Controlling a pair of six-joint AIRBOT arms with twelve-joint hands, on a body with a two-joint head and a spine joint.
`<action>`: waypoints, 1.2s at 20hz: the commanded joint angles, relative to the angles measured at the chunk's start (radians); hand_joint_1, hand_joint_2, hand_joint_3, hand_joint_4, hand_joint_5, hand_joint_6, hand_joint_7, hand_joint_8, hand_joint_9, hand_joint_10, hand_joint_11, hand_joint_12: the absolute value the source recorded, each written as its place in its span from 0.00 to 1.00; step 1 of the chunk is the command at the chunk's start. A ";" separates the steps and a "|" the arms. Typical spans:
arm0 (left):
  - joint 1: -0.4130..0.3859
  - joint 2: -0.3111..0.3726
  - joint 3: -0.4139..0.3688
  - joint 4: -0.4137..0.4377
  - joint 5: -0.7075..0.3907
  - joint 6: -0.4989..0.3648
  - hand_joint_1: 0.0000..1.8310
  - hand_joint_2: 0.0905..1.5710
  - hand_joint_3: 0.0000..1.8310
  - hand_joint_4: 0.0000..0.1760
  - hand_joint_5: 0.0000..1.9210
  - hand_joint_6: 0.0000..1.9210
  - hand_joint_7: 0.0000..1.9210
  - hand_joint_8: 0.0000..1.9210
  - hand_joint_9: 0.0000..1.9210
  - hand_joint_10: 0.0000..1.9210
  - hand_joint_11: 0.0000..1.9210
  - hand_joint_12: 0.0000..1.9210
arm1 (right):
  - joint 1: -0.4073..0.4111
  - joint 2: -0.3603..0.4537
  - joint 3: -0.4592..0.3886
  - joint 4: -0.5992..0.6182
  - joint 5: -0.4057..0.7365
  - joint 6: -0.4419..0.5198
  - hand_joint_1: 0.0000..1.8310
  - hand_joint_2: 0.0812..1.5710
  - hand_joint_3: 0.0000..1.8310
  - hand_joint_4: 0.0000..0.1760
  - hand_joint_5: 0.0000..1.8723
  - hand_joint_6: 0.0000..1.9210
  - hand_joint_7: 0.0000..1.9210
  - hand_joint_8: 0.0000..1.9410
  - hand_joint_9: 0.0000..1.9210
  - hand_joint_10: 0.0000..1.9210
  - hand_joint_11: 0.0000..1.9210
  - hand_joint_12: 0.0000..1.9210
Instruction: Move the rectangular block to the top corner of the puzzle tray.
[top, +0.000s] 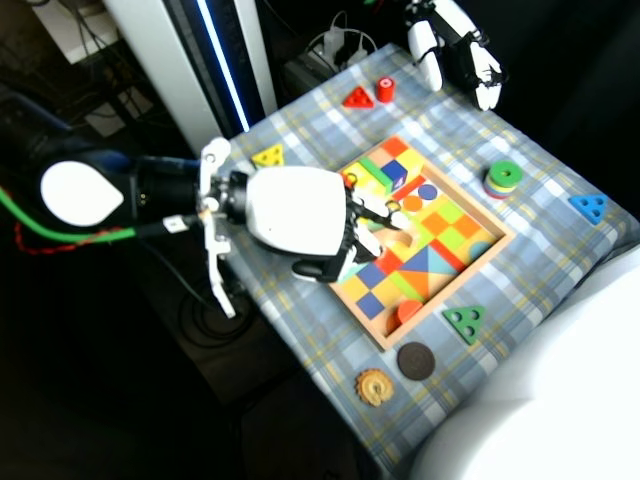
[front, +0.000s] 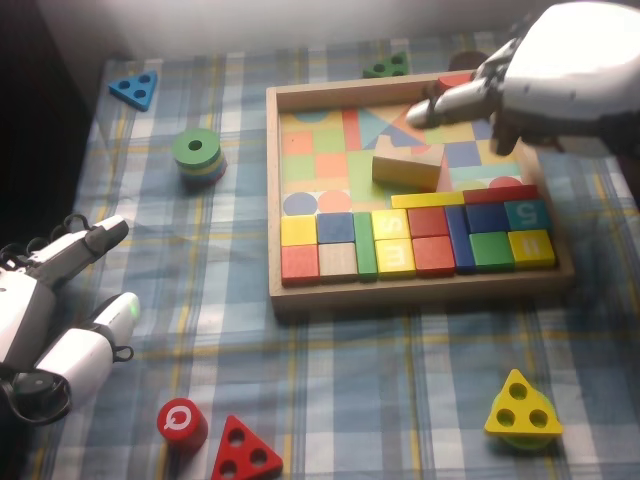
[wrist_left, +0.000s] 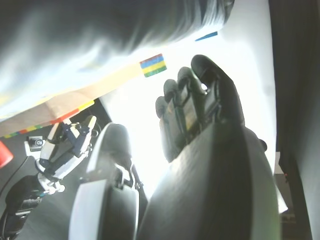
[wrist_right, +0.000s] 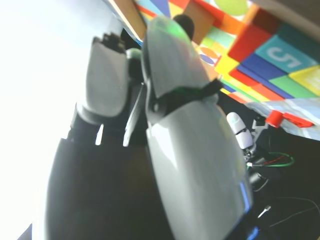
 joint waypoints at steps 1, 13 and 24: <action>-0.003 0.002 0.002 0.045 -0.104 -0.009 0.37 0.89 0.00 0.23 0.22 0.00 0.23 0.00 0.16 0.00 0.00 0.41 | 0.022 -0.010 0.008 0.013 0.065 0.008 0.89 0.69 0.04 0.00 0.25 0.01 0.72 1.00 0.79 1.00 0.78 1.00; -0.003 0.003 0.003 0.049 -0.099 -0.009 0.40 0.87 0.00 0.16 0.24 0.00 0.24 0.00 0.17 0.00 0.00 0.51 | 0.049 -0.055 0.043 -0.155 0.034 0.112 0.88 0.58 0.27 0.00 0.24 0.00 0.74 1.00 0.81 1.00 0.82 1.00; -0.002 0.002 0.001 0.049 -0.094 -0.009 0.40 0.88 0.00 0.14 0.23 0.00 0.24 0.00 0.17 0.01 0.00 0.49 | 0.073 -0.054 0.037 -0.234 -0.023 0.129 0.93 0.57 0.23 0.00 0.23 0.00 0.66 1.00 0.76 1.00 0.73 1.00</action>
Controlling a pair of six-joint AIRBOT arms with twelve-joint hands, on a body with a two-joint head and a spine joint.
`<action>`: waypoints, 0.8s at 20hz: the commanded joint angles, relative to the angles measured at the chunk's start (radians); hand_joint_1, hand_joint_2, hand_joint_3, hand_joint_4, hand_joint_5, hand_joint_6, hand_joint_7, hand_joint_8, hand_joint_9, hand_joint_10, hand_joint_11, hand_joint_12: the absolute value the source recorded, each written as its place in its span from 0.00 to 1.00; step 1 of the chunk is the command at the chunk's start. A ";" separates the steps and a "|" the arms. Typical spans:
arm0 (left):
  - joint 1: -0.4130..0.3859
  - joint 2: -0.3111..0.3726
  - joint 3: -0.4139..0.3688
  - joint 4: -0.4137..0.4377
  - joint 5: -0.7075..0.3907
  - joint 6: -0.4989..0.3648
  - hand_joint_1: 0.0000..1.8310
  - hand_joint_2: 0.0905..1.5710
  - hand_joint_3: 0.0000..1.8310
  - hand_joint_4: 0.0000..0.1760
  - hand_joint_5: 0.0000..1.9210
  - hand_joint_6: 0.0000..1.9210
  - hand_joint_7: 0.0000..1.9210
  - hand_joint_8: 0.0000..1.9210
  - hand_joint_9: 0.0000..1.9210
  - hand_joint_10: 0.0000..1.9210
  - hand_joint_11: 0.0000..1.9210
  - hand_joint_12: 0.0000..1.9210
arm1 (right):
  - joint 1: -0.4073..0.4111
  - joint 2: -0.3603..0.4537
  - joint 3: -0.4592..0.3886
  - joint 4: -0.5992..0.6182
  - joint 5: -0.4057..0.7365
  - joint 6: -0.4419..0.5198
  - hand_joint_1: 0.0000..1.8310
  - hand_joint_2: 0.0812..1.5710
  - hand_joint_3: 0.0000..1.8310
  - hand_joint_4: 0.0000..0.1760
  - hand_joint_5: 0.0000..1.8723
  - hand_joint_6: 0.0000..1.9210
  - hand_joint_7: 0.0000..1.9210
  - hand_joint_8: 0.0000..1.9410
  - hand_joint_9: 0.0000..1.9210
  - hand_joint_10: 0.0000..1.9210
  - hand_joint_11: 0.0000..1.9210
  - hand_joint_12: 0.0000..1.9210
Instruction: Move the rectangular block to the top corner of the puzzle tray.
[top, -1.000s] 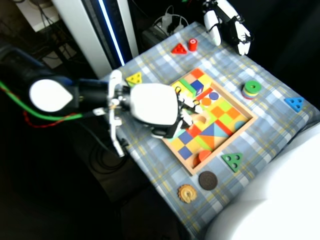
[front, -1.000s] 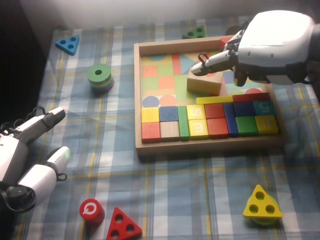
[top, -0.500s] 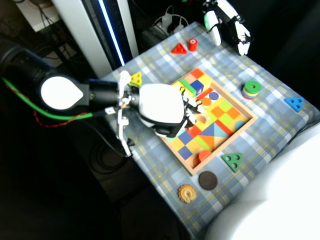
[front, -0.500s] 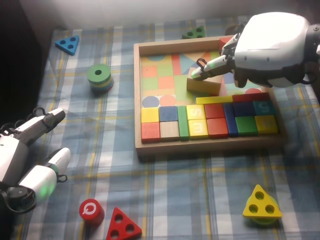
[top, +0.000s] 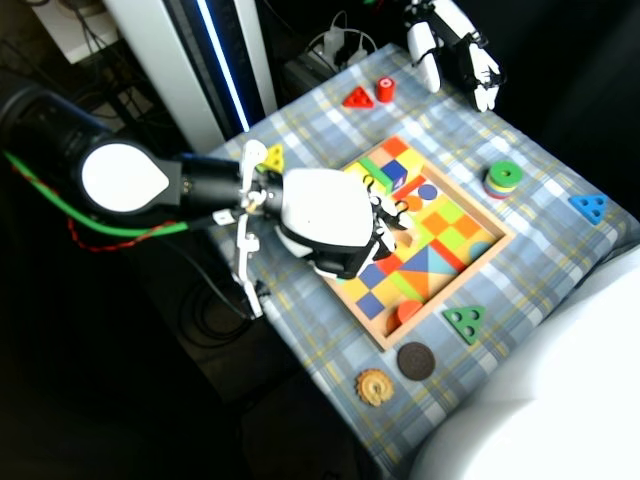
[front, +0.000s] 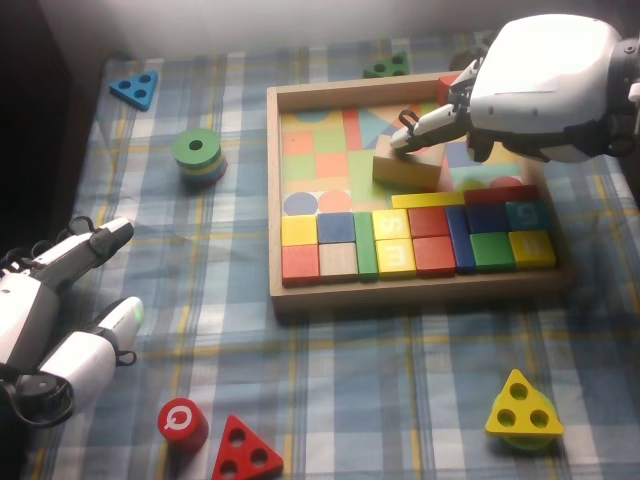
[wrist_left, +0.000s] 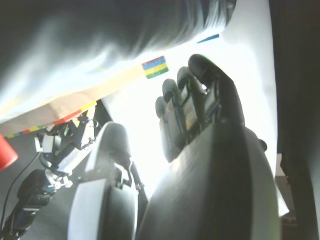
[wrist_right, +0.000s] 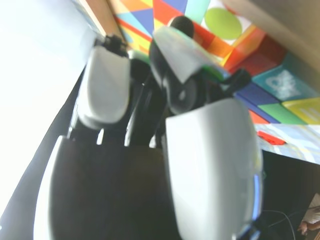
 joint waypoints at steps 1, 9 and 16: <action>-0.002 0.002 0.001 0.047 -0.106 -0.009 0.39 0.88 0.00 0.14 0.23 0.00 0.24 0.00 0.17 0.01 0.00 0.50 | 0.015 -0.001 -0.005 0.020 0.046 0.004 0.92 0.58 0.23 0.00 0.22 0.00 0.65 1.00 0.76 1.00 0.74 1.00; -0.002 0.003 0.000 0.047 -0.106 -0.009 0.40 0.87 0.00 0.24 0.23 0.00 0.24 0.00 0.18 0.00 0.00 0.52 | 0.015 -0.001 -0.005 -0.049 0.020 0.043 0.92 0.65 0.12 0.18 0.22 0.00 0.60 1.00 0.75 1.00 0.73 1.00; -0.002 0.002 -0.001 0.047 -0.104 -0.009 0.41 0.87 0.00 0.09 0.23 0.00 0.24 0.00 0.18 0.00 0.00 0.54 | 0.016 0.032 0.000 -0.062 -0.025 0.043 0.95 0.68 0.01 0.04 0.23 0.00 0.57 1.00 0.70 1.00 0.73 1.00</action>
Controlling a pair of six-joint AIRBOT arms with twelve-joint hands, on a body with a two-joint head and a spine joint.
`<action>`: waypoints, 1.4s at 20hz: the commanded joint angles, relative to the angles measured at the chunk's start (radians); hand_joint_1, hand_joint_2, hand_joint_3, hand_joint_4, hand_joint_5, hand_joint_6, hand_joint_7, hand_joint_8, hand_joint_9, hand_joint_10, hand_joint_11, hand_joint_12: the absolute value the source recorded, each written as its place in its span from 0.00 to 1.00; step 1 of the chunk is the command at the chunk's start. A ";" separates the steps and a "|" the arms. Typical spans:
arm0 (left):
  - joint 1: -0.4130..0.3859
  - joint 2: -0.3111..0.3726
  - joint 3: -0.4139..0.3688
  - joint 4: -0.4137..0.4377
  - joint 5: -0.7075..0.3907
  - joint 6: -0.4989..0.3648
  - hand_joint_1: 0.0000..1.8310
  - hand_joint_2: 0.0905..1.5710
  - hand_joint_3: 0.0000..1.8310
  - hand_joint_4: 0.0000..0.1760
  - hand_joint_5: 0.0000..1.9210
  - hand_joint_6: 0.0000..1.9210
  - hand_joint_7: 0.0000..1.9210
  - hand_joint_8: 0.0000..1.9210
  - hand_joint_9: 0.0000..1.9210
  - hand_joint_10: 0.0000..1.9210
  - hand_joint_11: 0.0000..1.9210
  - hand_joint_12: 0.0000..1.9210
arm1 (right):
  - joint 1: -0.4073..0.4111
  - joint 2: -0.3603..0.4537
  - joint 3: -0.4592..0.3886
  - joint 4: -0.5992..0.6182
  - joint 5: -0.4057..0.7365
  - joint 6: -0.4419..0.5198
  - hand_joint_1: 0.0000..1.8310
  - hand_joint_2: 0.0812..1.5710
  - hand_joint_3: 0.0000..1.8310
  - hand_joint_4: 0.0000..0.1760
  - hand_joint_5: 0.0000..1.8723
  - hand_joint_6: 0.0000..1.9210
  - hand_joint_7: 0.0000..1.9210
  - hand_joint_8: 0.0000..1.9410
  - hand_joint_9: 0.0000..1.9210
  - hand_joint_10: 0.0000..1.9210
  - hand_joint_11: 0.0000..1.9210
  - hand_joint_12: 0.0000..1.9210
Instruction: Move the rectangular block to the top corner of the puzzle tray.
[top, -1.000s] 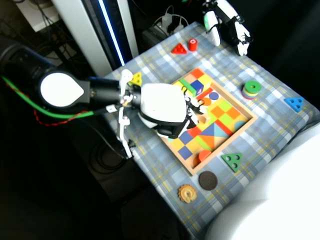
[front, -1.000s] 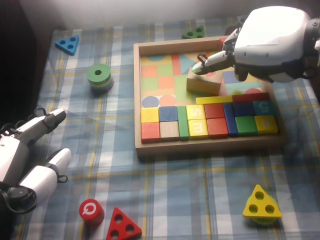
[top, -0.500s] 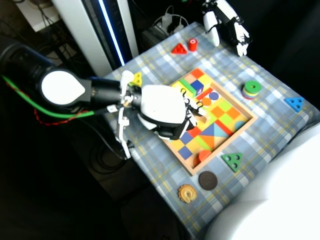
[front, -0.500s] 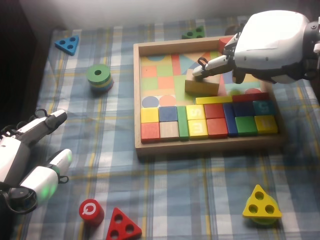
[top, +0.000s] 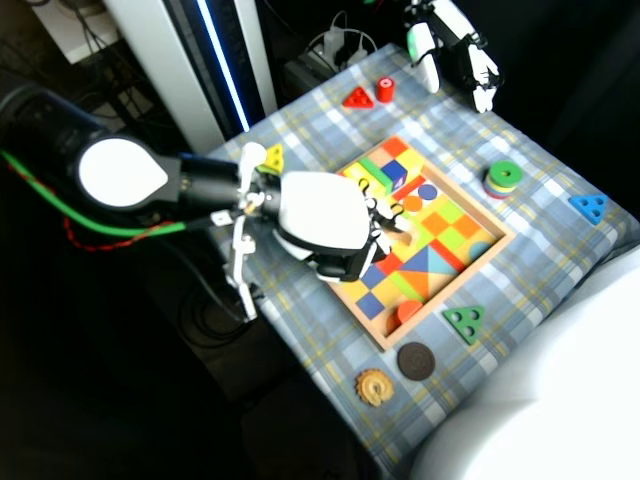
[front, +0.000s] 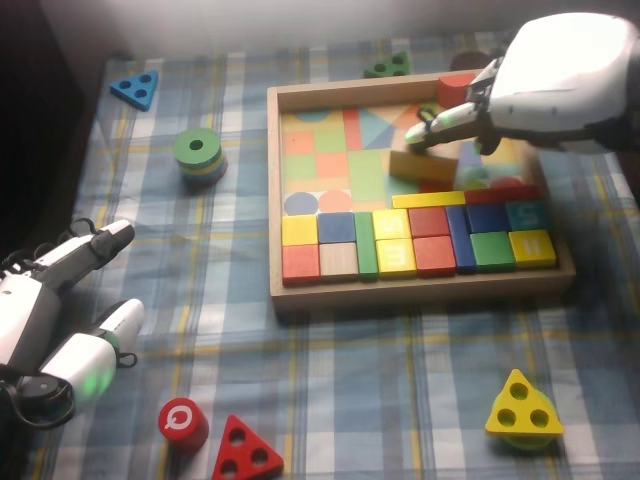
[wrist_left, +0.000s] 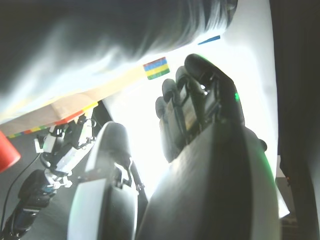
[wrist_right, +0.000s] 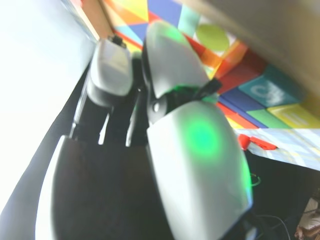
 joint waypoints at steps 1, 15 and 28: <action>-0.002 0.002 0.000 0.047 -0.108 -0.009 0.41 0.87 0.00 0.09 0.23 0.00 0.24 0.00 0.18 0.00 0.00 0.54 | 0.013 0.000 0.007 0.016 0.013 -0.007 0.95 0.68 0.01 0.04 0.23 0.00 0.57 1.00 0.70 1.00 0.73 1.00; -0.002 0.002 0.000 0.048 -0.105 -0.009 0.41 0.88 0.00 0.03 0.23 0.00 0.23 0.00 0.17 0.00 0.00 0.46 | 0.029 0.005 0.074 -0.019 -0.051 -0.007 0.91 0.72 0.00 0.59 0.20 0.00 0.54 1.00 0.68 1.00 0.72 1.00; -0.002 0.002 0.000 0.049 -0.101 -0.009 0.40 0.88 0.00 0.02 0.23 0.00 0.24 0.00 0.18 0.00 0.00 0.49 | 0.043 -0.014 0.133 -0.021 -0.081 -0.008 0.97 0.69 0.00 0.01 0.22 0.00 0.59 1.00 0.71 1.00 0.75 1.00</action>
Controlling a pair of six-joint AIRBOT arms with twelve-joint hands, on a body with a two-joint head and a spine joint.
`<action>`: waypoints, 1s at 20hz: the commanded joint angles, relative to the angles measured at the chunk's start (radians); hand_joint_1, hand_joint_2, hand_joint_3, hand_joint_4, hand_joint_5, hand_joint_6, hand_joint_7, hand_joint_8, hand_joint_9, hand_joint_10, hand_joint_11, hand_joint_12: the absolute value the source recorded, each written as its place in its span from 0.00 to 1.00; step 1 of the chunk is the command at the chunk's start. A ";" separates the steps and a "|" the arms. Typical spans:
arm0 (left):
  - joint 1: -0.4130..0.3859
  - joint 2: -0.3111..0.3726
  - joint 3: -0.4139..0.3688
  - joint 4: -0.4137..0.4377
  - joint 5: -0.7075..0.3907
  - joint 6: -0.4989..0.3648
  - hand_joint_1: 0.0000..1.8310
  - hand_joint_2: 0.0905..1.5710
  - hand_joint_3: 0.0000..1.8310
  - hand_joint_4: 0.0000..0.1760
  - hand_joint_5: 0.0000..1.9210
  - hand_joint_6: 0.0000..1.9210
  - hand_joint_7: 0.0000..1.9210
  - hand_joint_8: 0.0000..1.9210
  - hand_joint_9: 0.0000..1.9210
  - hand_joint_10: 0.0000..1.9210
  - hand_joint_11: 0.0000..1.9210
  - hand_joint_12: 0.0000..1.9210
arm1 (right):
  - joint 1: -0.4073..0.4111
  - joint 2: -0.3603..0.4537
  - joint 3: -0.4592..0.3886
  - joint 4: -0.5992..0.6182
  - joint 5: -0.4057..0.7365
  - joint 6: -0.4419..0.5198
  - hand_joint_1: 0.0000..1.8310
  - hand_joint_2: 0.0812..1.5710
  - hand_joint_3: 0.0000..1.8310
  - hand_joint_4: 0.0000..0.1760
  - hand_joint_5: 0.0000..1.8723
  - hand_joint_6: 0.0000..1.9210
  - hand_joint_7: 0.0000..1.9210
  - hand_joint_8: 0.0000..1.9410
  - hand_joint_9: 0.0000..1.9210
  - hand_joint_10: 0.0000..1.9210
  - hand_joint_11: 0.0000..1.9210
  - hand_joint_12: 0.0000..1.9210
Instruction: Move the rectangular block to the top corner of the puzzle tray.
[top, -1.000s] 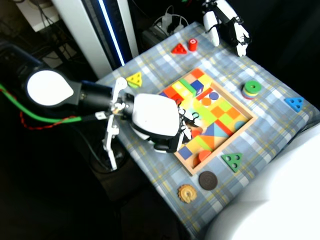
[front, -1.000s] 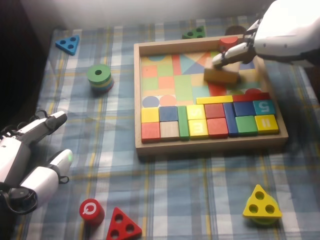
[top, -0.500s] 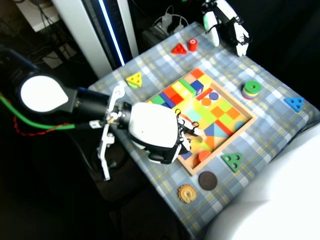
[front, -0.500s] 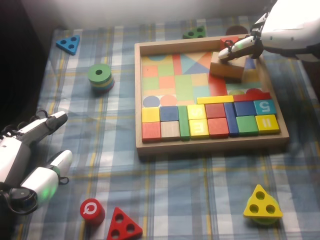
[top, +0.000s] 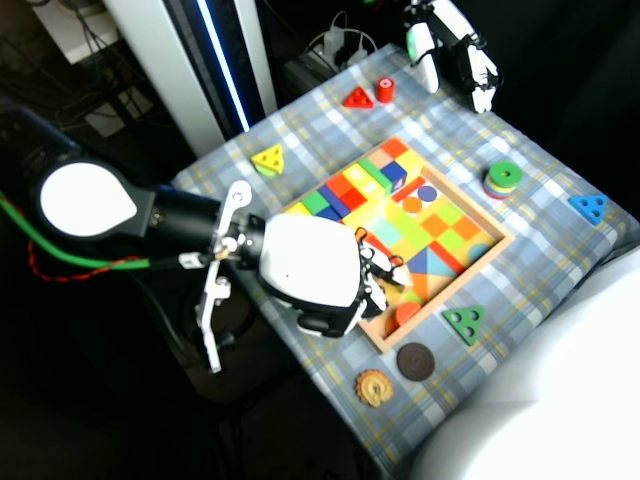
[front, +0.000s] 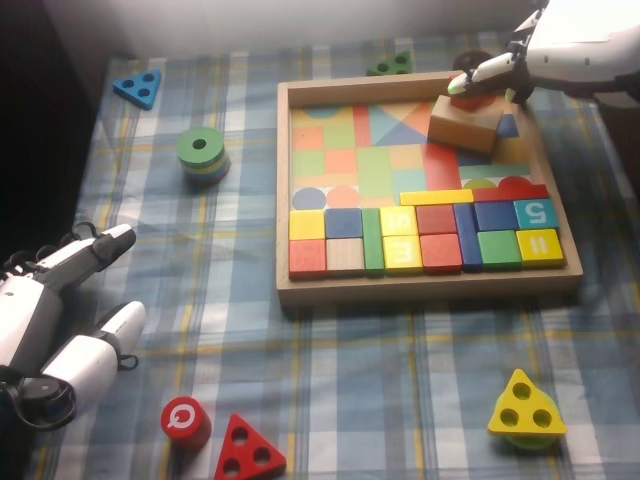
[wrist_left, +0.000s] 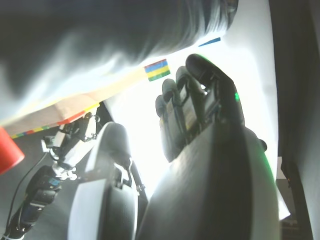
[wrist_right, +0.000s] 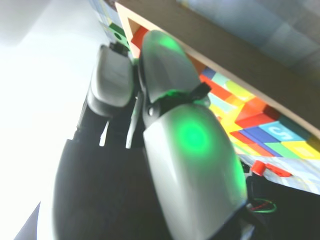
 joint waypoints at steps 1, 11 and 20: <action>-0.004 0.001 0.000 0.047 -0.108 -0.009 0.40 0.88 0.00 0.04 0.23 0.00 0.24 0.00 0.18 0.00 0.00 0.48 | 0.019 0.008 0.007 0.013 -0.024 -0.019 0.97 0.69 0.00 0.14 0.22 0.00 0.59 1.00 0.71 1.00 0.75 1.00; -0.003 0.000 -0.001 0.047 -0.108 -0.009 0.41 0.88 0.00 0.10 0.23 0.00 0.24 0.00 0.18 0.00 0.00 0.49 | 0.092 0.018 -0.079 0.013 -0.024 -0.050 0.96 0.70 0.00 0.12 0.20 0.00 0.59 1.00 0.72 1.00 0.76 1.00; -0.002 0.001 -0.003 0.047 -0.107 -0.009 0.39 0.89 0.00 0.05 0.23 0.00 0.24 0.00 0.17 0.00 0.00 0.49 | 0.087 0.127 -0.235 0.006 -0.022 -0.050 0.99 0.69 0.00 0.02 0.18 0.00 0.55 1.00 0.69 1.00 0.71 1.00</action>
